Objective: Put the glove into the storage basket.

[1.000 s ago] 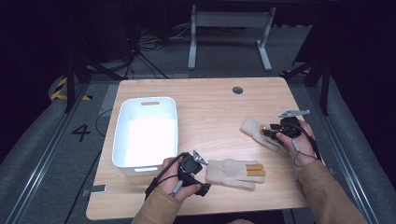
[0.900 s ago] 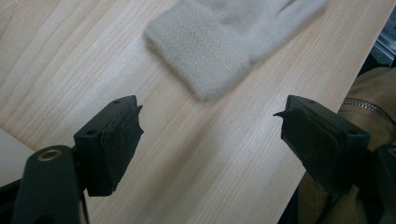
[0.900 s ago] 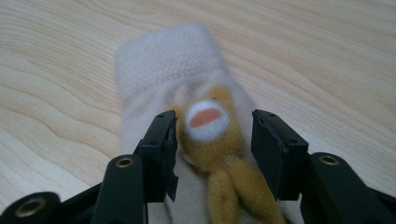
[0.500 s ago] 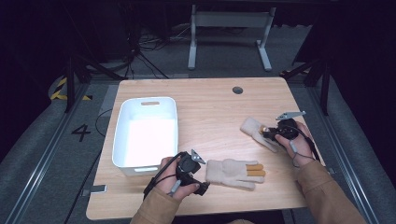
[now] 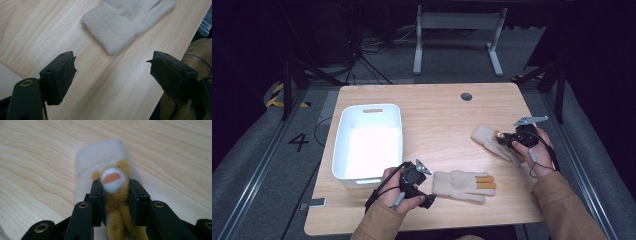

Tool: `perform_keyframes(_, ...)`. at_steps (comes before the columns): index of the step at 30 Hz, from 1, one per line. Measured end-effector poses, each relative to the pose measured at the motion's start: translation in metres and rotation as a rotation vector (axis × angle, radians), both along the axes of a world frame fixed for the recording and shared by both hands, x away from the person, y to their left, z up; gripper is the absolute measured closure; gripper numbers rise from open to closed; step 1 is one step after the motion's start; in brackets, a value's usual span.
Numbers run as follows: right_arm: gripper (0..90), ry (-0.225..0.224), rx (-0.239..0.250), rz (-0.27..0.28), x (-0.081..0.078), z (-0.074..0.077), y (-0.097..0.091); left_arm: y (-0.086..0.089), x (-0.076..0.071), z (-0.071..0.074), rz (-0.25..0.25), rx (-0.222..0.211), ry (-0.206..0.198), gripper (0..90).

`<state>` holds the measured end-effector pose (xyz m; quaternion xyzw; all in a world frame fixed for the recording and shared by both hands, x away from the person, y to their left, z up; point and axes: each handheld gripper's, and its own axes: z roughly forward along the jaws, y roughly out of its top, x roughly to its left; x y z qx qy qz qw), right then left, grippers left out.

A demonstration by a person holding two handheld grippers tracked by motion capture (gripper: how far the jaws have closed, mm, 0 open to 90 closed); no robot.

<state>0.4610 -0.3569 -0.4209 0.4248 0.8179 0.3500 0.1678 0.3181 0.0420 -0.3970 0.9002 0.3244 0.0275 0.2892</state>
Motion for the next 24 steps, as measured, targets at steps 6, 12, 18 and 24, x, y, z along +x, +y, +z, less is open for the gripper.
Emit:
perform_keyframes(6,68.3,-0.021,0.019,0.009,-0.004,0.012,-0.002,0.000,0.000,0.000,-0.001,-0.001,-0.001,20.5)
perform_keyframes(12,68.3,-0.043,0.043,0.018,-0.009,0.025,-0.005,0.002,0.000,0.002,0.000,-0.005,-0.004,20.5)
perform_keyframes(18,68.3,-0.065,0.075,0.028,-0.014,0.036,-0.007,0.002,0.000,0.003,0.001,-0.011,-0.005,20.5)
perform_keyframes(24,68.4,-0.071,0.092,0.039,-0.017,0.043,-0.009,0.004,-0.001,0.005,0.003,-0.015,-0.008,20.5)
